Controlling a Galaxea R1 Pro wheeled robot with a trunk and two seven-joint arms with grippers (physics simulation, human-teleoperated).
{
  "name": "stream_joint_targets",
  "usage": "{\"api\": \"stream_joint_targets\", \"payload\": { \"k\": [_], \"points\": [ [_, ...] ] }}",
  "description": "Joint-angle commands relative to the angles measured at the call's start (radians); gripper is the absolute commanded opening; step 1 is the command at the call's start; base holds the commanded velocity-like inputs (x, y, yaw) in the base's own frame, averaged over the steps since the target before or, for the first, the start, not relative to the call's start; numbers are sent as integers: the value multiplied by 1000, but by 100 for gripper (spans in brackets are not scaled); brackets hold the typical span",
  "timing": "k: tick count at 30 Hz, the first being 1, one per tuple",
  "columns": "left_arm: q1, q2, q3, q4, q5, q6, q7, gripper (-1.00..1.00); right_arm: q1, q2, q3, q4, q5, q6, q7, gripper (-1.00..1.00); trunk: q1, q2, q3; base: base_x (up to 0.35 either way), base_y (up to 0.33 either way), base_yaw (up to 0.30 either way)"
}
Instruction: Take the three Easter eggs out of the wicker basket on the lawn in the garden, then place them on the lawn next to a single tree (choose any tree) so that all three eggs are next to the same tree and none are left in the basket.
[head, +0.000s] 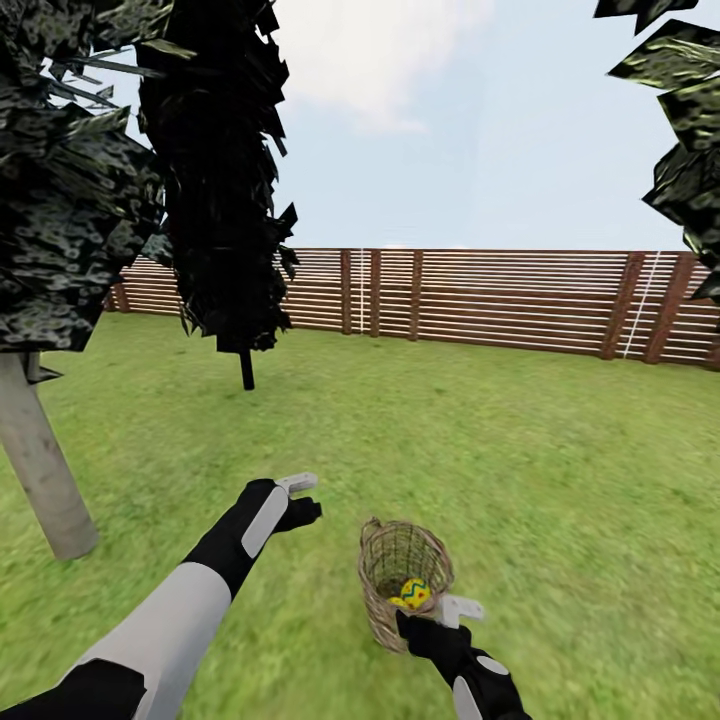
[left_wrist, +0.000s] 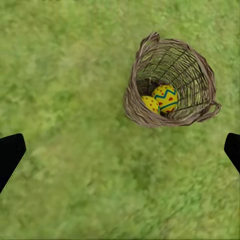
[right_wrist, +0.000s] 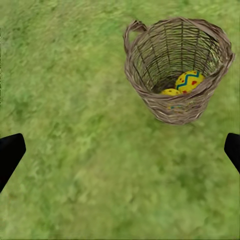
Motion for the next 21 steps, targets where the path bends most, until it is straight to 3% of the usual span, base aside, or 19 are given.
{"api": "stream_joint_targets", "payload": {
  "k": [1, 21],
  "points": [
    [0, 1, -3, -1, 10, 2, 9, 100, 0, 0, 2, -1, -10, 4, -8, 100, 1, -1, 0, 273, 178, -30],
    [0, 1, -3, -2, 10, 2, 8, 100, 0, 0, 2, -1, -12, 5, -8, 100, 1, -1, 20, 271, 183, -212]
  ]
}}
